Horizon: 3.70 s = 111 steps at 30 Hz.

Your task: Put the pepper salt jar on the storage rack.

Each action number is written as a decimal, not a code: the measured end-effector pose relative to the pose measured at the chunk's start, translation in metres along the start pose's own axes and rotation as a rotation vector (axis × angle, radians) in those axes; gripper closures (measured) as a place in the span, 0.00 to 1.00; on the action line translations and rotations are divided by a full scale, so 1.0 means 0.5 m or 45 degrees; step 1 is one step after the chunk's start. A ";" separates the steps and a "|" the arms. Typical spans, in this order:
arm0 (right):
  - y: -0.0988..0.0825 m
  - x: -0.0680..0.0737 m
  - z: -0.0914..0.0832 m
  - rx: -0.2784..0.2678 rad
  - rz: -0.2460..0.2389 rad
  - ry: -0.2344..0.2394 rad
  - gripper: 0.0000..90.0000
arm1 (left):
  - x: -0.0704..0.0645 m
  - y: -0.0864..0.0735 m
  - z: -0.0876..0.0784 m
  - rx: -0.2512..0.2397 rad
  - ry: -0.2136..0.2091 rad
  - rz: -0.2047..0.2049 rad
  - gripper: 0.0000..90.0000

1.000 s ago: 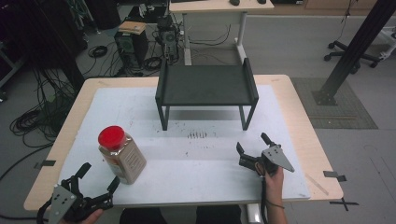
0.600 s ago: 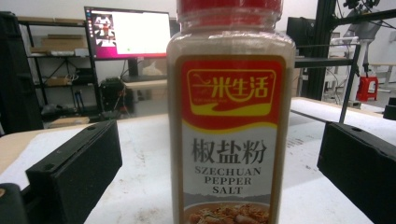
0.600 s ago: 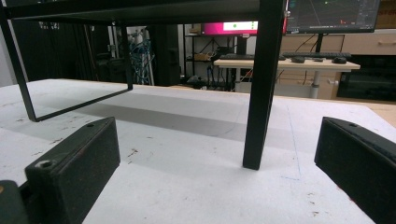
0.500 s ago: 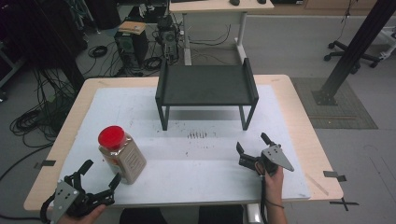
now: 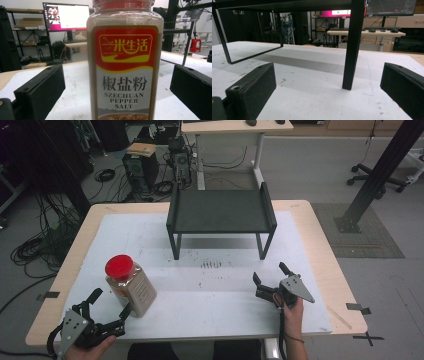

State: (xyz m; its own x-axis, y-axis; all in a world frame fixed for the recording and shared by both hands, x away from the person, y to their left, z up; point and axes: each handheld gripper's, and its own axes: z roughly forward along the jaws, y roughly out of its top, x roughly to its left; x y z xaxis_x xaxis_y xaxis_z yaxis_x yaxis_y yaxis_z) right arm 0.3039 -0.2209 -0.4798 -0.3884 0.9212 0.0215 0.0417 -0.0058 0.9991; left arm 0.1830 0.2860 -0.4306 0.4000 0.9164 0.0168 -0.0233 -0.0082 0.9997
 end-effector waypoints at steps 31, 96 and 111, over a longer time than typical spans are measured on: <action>0.000 0.000 0.001 0.005 0.000 0.003 0.00 | -0.005 -0.010 0.058 0.010 -0.025 0.006 0.00; 0.000 0.000 0.000 0.002 -0.001 0.009 0.00 | -0.003 -0.012 0.115 -0.019 -0.031 -0.032 0.00; 0.000 0.000 0.000 0.000 -0.003 0.007 0.00 | -0.002 -0.016 0.114 -0.013 -0.027 -0.030 0.00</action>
State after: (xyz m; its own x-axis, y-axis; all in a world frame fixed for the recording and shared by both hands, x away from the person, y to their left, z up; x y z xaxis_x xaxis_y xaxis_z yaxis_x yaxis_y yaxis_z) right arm 0.3040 -0.2211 -0.4799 -0.3938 0.9190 0.0195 0.0409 -0.0037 0.9992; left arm 0.2348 0.2622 -0.4375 0.4201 0.9075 -0.0060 -0.0232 0.0174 0.9996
